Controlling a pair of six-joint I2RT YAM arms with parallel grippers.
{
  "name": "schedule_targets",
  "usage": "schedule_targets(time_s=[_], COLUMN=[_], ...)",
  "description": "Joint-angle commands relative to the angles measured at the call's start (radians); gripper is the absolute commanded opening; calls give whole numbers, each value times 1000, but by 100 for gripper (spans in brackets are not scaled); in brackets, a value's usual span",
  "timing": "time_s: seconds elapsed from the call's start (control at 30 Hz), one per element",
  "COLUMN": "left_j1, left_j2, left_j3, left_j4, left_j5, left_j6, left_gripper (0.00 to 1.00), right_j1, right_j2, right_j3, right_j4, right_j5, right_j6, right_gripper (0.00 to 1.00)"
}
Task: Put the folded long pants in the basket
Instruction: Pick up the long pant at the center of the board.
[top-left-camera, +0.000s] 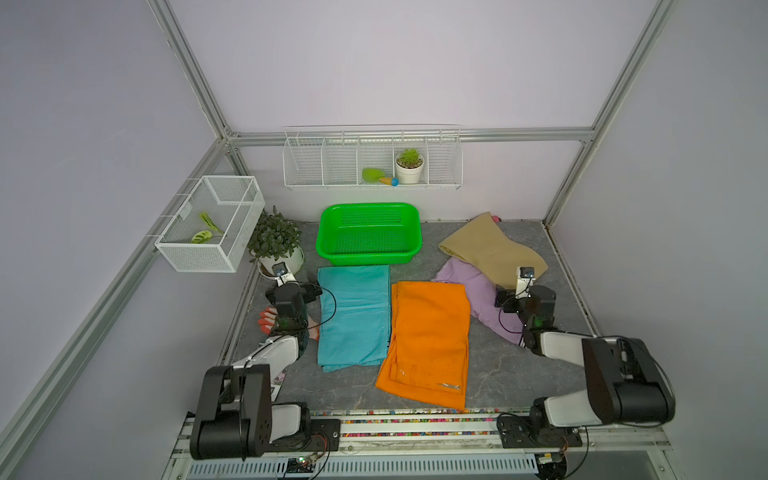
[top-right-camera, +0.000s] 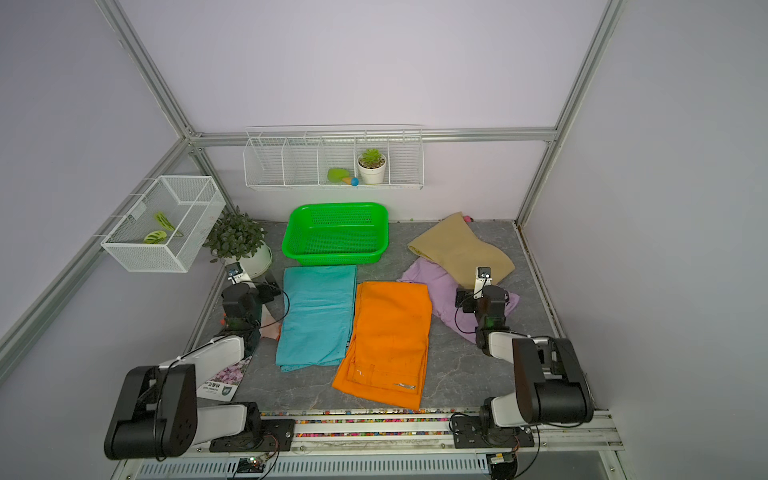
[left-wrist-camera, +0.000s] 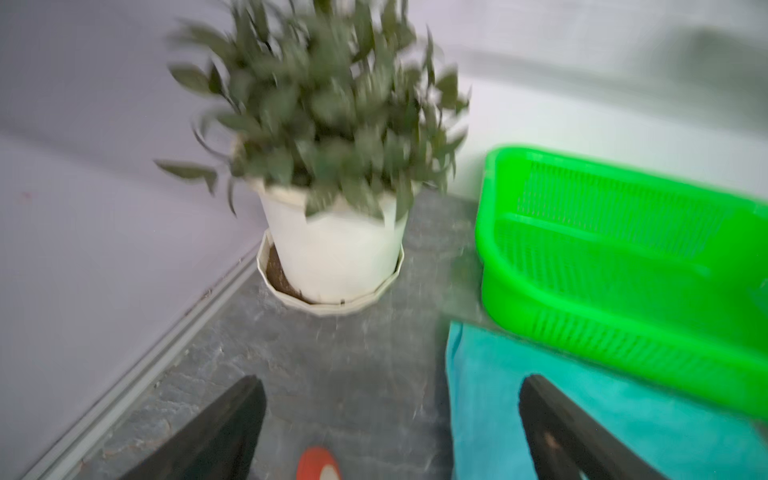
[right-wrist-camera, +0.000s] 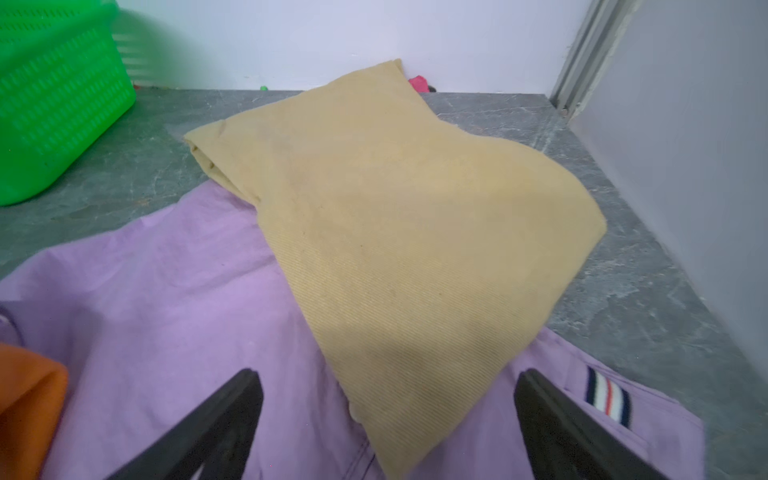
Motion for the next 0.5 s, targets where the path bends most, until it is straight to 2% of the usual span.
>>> schedule_targets(time_s=[0.0, 0.1, 0.17, 0.23, 0.3, 0.4, 0.47], left_j1=[0, 2, 6, 34, 38, 25, 2], left_j2=[-63, -79, -93, -109, -123, -130, -152], left_j3=[125, 154, 180, 191, 211, 234, 228], left_j4=[-396, -500, -623, -664, -732, -839, -913], left_j5=[-94, -14, 43, 249, 446, 656, 717], left_j6=[-332, -414, -542, -537, -518, -478, -470], left_gripper=[100, 100, 100, 100, 95, 84, 82], right_j1=[7, 8, 8, 10, 9, 13, 36], right_j2=[-140, -249, -294, -312, -307, -267, -225], right_j3=[34, 26, 51, 106, 182, 273, 325], right_j4=[-132, -191, -267, -383, -516, -627, -667], right_j5=[78, 60, 26, -51, -126, -273, -348], right_j6=[63, 154, 203, 214, 234, 249, 245], right_gripper=[99, 99, 99, 98, 98, 96, 94])
